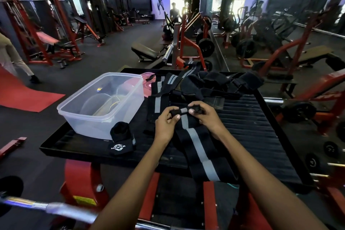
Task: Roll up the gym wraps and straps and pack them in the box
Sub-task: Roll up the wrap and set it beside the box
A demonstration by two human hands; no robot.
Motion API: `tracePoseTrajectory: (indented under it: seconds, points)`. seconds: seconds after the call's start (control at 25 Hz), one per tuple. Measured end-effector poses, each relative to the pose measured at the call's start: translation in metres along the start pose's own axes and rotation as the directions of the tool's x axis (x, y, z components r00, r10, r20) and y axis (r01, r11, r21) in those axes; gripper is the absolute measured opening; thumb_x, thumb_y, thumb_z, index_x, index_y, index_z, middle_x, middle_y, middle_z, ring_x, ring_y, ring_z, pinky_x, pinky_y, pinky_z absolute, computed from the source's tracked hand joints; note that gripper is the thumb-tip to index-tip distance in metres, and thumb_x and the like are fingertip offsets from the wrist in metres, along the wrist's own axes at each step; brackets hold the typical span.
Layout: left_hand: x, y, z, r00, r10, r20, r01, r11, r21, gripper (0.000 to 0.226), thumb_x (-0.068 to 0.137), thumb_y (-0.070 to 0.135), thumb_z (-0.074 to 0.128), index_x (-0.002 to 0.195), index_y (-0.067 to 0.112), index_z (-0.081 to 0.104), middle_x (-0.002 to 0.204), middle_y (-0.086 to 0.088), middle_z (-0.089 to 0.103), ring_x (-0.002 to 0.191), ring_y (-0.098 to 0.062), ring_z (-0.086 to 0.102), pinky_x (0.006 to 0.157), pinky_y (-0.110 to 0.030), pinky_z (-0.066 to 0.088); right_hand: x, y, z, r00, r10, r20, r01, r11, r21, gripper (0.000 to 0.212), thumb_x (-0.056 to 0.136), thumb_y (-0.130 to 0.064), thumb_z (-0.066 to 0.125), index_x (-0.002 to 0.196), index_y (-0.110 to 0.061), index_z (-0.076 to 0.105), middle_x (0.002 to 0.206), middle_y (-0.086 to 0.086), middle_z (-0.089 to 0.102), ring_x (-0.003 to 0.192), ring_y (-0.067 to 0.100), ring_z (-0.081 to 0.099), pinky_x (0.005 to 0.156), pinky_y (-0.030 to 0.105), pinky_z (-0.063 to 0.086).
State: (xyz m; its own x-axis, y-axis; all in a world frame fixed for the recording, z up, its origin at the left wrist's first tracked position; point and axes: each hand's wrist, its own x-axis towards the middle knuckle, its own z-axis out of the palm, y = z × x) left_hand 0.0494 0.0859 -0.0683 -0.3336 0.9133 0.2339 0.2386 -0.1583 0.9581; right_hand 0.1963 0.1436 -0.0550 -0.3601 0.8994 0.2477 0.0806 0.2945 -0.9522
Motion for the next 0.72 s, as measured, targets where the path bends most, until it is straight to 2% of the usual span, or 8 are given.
tracePoseTrajectory:
  seconds: [0.08,0.16,0.24,0.32,0.4,0.48,0.64,0.72]
  points:
    - [-0.0007,0.0010,-0.0003,1.000,0.003,0.002,-0.003,1.000,-0.008,0.023,0.087,-0.001,0.058,0.104,0.015,0.063,0.098,0.010,0.063,0.091,0.006,0.056,0.077,0.002,0.041,0.0003,-0.0009,-0.0015,0.998,0.051,0.022,-0.053,0.995,0.082,0.009,0.087,-0.011,0.064,0.096,-0.014,0.064,0.077,-0.012,0.056,0.066,-0.007,0.051,0.057,0.009,0.038]
    - [-0.0015,0.0020,-0.0014,1.000,0.005,-0.007,-0.005,1.000,0.021,0.027,0.085,-0.003,0.059,0.099,0.019,0.064,0.097,0.011,0.064,0.089,0.004,0.057,0.075,0.003,0.038,-0.0006,-0.0007,-0.0016,0.990,0.134,0.048,-0.140,0.978,0.157,0.001,0.088,-0.020,0.064,0.088,-0.020,0.064,0.071,-0.016,0.056,0.065,-0.002,0.050,0.057,0.016,0.038]
    - [-0.0024,0.0023,-0.0009,1.000,0.008,-0.011,-0.007,0.998,0.058,0.030,0.084,-0.005,0.058,0.096,0.021,0.064,0.094,0.009,0.063,0.083,0.003,0.055,0.076,0.002,0.036,-0.0006,0.0015,-0.0011,0.994,0.106,0.020,-0.107,0.985,0.135,0.002,0.086,-0.018,0.065,0.086,-0.016,0.064,0.078,-0.010,0.061,0.068,0.001,0.051,0.057,0.018,0.038]
    - [-0.0026,0.0026,0.0004,0.999,-0.036,-0.025,0.036,0.999,0.029,0.024,0.086,0.002,0.058,0.101,0.019,0.063,0.094,0.006,0.060,0.078,0.002,0.051,0.078,-0.004,0.037,-0.0009,0.0006,-0.0004,0.999,0.037,-0.032,-0.033,0.993,0.112,0.006,0.084,-0.009,0.067,0.089,-0.007,0.065,0.087,0.001,0.064,0.066,-0.002,0.054,0.056,0.014,0.039]
    - [-0.0022,0.0008,0.0010,0.998,-0.050,-0.029,0.050,0.999,-0.007,0.015,0.088,0.016,0.062,0.103,0.018,0.060,0.096,0.010,0.060,0.087,0.001,0.054,0.076,-0.006,0.042,-0.0008,-0.0014,-0.0007,0.999,-0.025,-0.046,0.031,0.993,0.114,0.013,0.082,-0.004,0.068,0.093,-0.001,0.064,0.094,0.008,0.066,0.073,-0.002,0.058,0.062,0.011,0.044]
    - [-0.0018,-0.0018,0.0005,1.000,-0.002,-0.008,0.002,1.000,-0.018,0.013,0.089,0.020,0.062,0.101,0.016,0.059,0.093,0.013,0.062,0.091,-0.002,0.058,0.074,-0.004,0.044,-0.0016,-0.0011,-0.0006,0.998,-0.057,-0.028,0.059,0.992,0.108,0.017,0.081,-0.005,0.069,0.097,-0.003,0.063,0.098,0.008,0.066,0.084,0.003,0.060,0.071,0.012,0.046]
    - [-0.0013,-0.0033,-0.0017,0.998,0.058,0.011,-0.058,0.997,0.045,0.021,0.090,0.015,0.058,0.111,0.012,0.058,0.100,0.007,0.062,0.088,-0.005,0.058,0.073,-0.005,0.044,-0.0019,0.0013,0.0009,1.000,-0.010,0.004,0.010,0.999,-0.048,0.017,0.091,-0.025,0.060,0.104,-0.017,0.065,0.097,-0.010,0.065,0.088,0.001,0.058,0.072,0.016,0.046]
    - [-0.0024,-0.0044,-0.0007,0.997,0.050,0.065,-0.057,0.992,0.115,0.029,0.094,0.020,0.053,0.122,0.014,0.055,0.109,0.007,0.058,0.094,-0.009,0.053,0.077,-0.012,0.043,-0.0007,0.0051,0.0005,1.000,-0.027,0.006,0.028,0.993,-0.112,0.018,0.093,-0.023,0.056,0.108,-0.018,0.064,0.100,-0.009,0.064,0.088,0.002,0.057,0.070,0.015,0.044]
